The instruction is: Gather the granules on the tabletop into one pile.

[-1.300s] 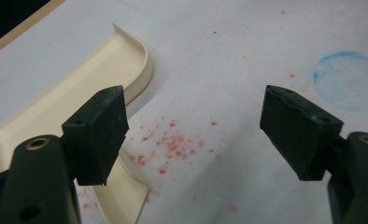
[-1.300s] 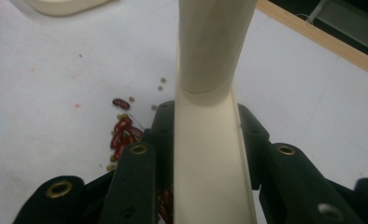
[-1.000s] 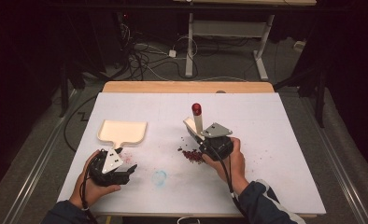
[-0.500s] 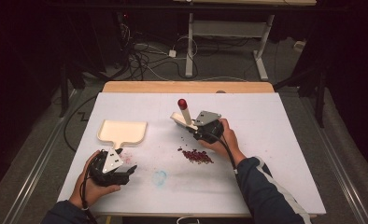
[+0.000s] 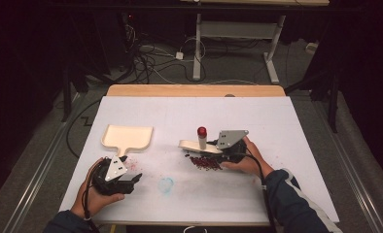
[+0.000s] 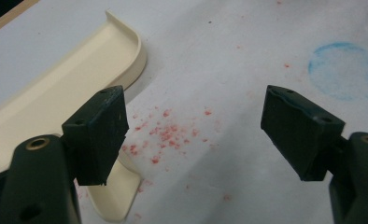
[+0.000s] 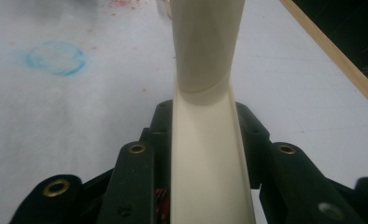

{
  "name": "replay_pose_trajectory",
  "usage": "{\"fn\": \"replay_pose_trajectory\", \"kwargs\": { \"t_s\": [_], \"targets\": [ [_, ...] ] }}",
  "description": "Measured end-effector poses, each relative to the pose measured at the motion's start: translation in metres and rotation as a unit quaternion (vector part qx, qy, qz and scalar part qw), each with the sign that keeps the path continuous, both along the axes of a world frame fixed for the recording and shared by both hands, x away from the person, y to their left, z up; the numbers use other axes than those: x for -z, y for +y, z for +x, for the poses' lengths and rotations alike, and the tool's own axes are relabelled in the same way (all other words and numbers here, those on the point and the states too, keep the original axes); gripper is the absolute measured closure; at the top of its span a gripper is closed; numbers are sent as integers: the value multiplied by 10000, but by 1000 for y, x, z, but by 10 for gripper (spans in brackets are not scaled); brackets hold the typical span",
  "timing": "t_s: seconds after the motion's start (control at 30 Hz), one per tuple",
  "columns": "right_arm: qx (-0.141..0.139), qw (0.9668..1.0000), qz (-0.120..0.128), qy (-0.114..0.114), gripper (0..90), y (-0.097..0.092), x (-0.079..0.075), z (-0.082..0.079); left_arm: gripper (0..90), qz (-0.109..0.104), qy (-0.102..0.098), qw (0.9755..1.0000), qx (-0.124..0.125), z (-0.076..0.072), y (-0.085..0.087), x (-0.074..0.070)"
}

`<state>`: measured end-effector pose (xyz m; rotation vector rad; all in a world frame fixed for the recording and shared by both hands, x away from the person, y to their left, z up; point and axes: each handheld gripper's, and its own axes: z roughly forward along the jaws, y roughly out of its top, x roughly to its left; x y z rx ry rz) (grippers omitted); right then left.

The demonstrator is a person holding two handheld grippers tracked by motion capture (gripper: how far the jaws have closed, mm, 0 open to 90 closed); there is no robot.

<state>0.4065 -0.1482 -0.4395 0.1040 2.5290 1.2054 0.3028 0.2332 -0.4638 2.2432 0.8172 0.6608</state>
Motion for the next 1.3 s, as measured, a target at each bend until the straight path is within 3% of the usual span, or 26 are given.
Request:
{"fn": "replay_pose_trajectory", "kwargs": {
  "t_s": [0.1, 0.33, 0.53, 0.63, 0.7, 0.8, 0.9, 0.97, 1.0, 1.07, 1.13, 1.2, 1.3],
  "targets": [
    [64, 9999, -33, -90, 668, -9, -2, -6, 223, 44, -49, 10000, 25, 1, 0, 0],
    [544, 9976, 420, -92, 671, -22, -13, -3, 223, 64, -75, 9999, 54, 1, -1, 0],
    [1156, 9891, 842, 339, 672, -13, -34, -17, 223, 37, -25, 10000, 32, 0, 0, 0],
    [1252, 9815, 1225, 772, 672, 0, -41, -30, 223, 44, -22, 10000, 37, 0, -1, 0],
    [1400, 9757, 1356, 997, 672, 13, -41, -40, 224, 71, -19, 10000, 53, 0, -1, 0],
    [1522, 9695, 1453, 1259, 672, 36, -33, -51, 224, 92, -13, 9999, 61, 1, -2, 0],
    [1776, 9659, 1384, 1281, 673, 57, -19, -55, 223, 88, -7, 9999, 57, 0, -2, 0],
    [1999, 9588, 1401, 1451, 673, 65, -8, -52, 223, 99, -5, 9999, 77, 0, -2, 0],
    [2121, 9546, 1394, 1559, 673, 68, -3, -50, 224, 100, 1, 9999, 74, 0, -2, 0],
    [2422, 9482, 1328, 1569, 673, 70, 7, -47, 223, 94, 13, 9999, 67, 0, -1, 1],
    [2708, 9432, 1315, 1404, 673, 66, 8, -45, 224, 110, 23, 9999, 84, 0, -1, 1],
    [2920, 9345, 1394, 1482, 672, 59, 8, -41, 224, 121, 39, 9999, 99, 0, -2, 1],
    [3178, 9246, 1486, 1484, 671, 48, 11, -41, 223, 150, 46, 9998, 120, 0, -3, 1]
  ]
}}
